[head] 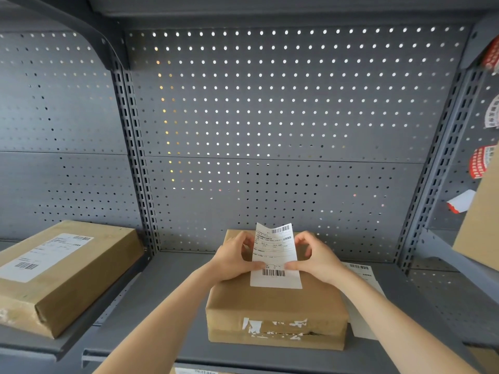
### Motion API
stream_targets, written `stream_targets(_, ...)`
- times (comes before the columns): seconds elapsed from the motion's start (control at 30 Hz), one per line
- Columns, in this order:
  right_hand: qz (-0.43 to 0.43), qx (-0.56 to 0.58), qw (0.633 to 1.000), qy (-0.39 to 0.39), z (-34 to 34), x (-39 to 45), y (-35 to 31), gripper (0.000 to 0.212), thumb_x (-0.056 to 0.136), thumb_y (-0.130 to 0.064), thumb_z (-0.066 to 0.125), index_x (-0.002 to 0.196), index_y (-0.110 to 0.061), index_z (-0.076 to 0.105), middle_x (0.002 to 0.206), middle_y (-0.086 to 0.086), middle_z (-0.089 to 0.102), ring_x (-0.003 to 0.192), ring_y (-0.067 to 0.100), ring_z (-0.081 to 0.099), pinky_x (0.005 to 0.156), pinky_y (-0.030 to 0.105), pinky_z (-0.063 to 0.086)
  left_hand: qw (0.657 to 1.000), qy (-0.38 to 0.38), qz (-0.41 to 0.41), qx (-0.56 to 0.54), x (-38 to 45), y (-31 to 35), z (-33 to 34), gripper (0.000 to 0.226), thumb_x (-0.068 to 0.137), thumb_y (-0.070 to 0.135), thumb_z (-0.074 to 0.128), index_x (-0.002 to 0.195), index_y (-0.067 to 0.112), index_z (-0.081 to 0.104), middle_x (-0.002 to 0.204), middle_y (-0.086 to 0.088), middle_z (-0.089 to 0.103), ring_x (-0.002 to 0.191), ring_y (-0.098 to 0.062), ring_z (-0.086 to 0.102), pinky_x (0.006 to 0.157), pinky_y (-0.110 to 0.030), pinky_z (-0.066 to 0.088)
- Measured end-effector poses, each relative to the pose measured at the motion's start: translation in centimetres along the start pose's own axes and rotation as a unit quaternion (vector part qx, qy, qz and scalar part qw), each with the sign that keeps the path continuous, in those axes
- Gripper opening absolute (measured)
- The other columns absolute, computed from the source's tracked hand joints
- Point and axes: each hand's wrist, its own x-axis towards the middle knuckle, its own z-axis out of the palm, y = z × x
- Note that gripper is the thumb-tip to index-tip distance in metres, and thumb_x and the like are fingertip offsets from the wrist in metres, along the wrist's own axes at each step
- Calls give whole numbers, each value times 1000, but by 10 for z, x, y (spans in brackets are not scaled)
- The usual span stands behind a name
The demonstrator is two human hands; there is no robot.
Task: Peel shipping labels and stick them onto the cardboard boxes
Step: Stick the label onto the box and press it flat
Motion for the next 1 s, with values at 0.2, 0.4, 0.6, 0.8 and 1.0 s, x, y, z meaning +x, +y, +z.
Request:
stream_targets(0.2, 1, -9, 1000, -8, 1, 2, 1, 47, 69, -32, 82, 101, -27, 49, 116, -11, 52, 92, 7, 43, 68, 15, 33, 1000, 4, 0, 16, 2, -2, 0, 52, 67, 37, 83, 106, 25, 49, 95, 23, 53, 92, -6, 54, 91, -32, 47)
stream_targets(0.4, 11, -1, 1000, -27, 0, 3, -3, 48, 67, -29, 83, 100, -26, 49, 108, -18, 54, 90, 3, 46, 73, 25, 35, 999, -8, -13, -45, 2, -2, 0, 55, 66, 27, 85, 106, 25, 47, 102, 18, 56, 100, -8, 57, 89, -23, 46)
stream_targets(0.6, 23, 51, 998, -34, -2, 8, -6, 48, 71, -20, 81, 101, -18, 44, 101, -11, 71, 85, 15, 54, 72, 24, 41, 989, -14, -14, -147, 4, 1, -5, 60, 69, 9, 83, 113, 17, 42, 102, 11, 63, 90, -7, 62, 76, -11, 48)
stream_targets(0.8, 27, 57, 998, -32, -1, 10, -5, 54, 71, -16, 81, 109, -22, 42, 103, -11, 70, 90, 14, 57, 70, 21, 40, 988, -11, -13, -150, 7, -1, -6, 67, 68, 6, 83, 119, 17, 41, 97, 4, 65, 79, -3, 62, 72, -13, 49)
stream_targets(1.0, 17, 39, 999, -30, -2, 10, 0, 62, 71, -18, 81, 115, -29, 39, 92, -12, 71, 93, 15, 57, 71, 23, 39, 992, -15, -4, -123, 7, 1, -4, 69, 70, 6, 82, 119, 23, 37, 92, 9, 61, 77, 0, 58, 66, -4, 43)
